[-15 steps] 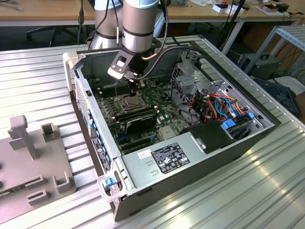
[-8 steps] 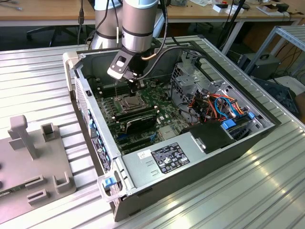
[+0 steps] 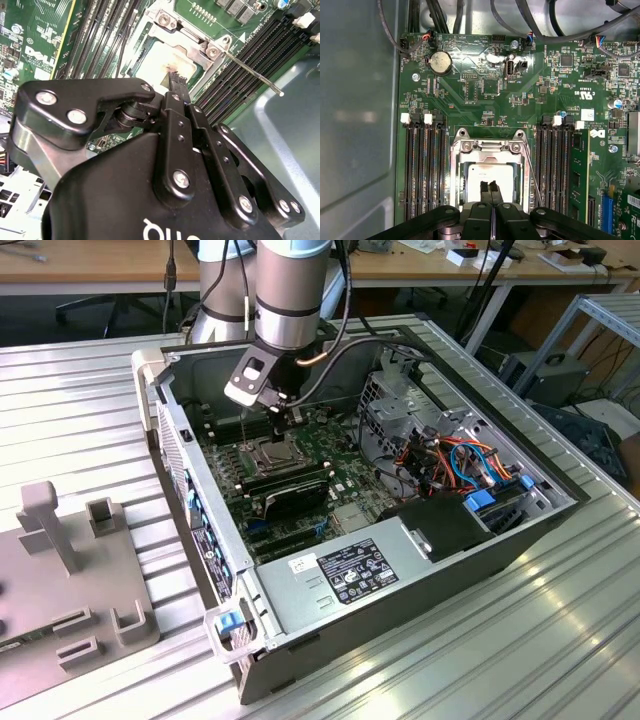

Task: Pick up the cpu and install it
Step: 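Install the first cpu locking lever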

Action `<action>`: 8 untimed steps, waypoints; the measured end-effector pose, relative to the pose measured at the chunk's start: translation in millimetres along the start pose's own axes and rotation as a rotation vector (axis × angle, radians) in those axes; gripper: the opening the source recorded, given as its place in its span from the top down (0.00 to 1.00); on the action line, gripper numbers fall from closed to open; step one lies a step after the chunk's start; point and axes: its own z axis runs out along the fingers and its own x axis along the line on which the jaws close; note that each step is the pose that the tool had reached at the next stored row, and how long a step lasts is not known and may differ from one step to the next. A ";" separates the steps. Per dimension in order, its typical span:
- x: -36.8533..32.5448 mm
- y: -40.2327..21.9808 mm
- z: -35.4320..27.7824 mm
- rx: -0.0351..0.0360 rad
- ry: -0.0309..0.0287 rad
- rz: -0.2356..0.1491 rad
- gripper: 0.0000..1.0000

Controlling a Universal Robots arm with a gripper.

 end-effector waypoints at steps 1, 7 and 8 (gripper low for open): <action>0.0 -0.1 0.0 0.0001 0.0000 0.000 0.89; 0.0 -0.3 0.0 -0.0009 0.0021 -0.039 0.89; 0.0 -0.2 0.1 -0.0018 0.0044 -0.080 0.89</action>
